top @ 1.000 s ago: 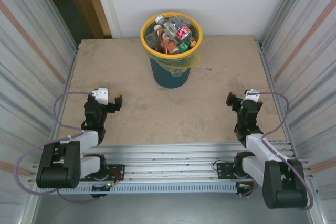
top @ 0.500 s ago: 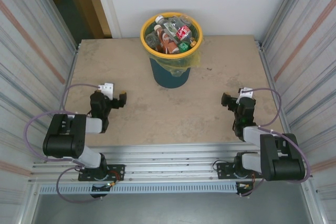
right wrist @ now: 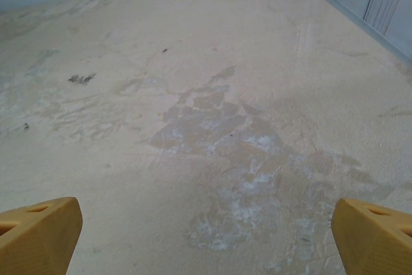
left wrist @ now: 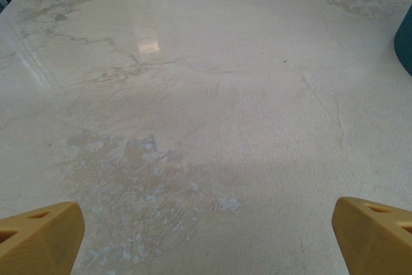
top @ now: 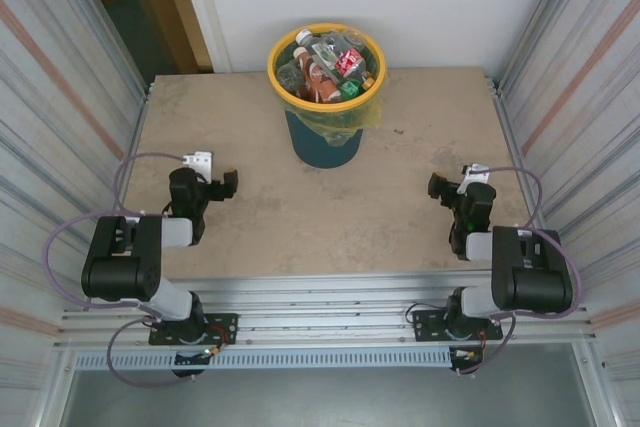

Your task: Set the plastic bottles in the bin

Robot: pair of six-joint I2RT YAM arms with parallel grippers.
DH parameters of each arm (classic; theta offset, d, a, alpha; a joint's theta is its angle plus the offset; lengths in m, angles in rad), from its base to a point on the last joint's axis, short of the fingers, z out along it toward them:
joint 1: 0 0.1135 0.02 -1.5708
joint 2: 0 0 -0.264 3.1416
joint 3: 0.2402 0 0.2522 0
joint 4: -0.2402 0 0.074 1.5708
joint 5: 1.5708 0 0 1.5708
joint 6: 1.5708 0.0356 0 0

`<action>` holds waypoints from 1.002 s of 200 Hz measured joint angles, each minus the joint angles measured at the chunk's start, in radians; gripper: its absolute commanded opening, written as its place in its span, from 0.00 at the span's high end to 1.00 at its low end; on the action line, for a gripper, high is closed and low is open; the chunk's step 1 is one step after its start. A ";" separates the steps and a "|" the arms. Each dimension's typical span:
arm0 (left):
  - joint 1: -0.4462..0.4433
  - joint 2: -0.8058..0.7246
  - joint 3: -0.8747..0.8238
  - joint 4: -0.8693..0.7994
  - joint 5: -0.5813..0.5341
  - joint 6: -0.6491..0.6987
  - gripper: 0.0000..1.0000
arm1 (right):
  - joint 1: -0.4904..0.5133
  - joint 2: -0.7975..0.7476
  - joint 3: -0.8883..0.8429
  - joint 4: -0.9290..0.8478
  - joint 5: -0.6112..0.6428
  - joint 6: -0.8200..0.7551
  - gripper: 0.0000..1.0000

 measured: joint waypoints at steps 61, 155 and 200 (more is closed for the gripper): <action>0.000 0.000 0.000 -0.004 0.000 -0.001 0.01 | -0.010 0.023 0.000 0.054 -0.022 0.019 0.02; 0.000 0.000 0.000 -0.004 -0.001 0.000 0.01 | 0.006 0.113 0.152 -0.045 -0.208 -0.049 0.02; -0.002 0.000 0.000 -0.004 -0.005 0.000 0.01 | 0.005 0.113 0.152 -0.080 -0.242 -0.061 0.02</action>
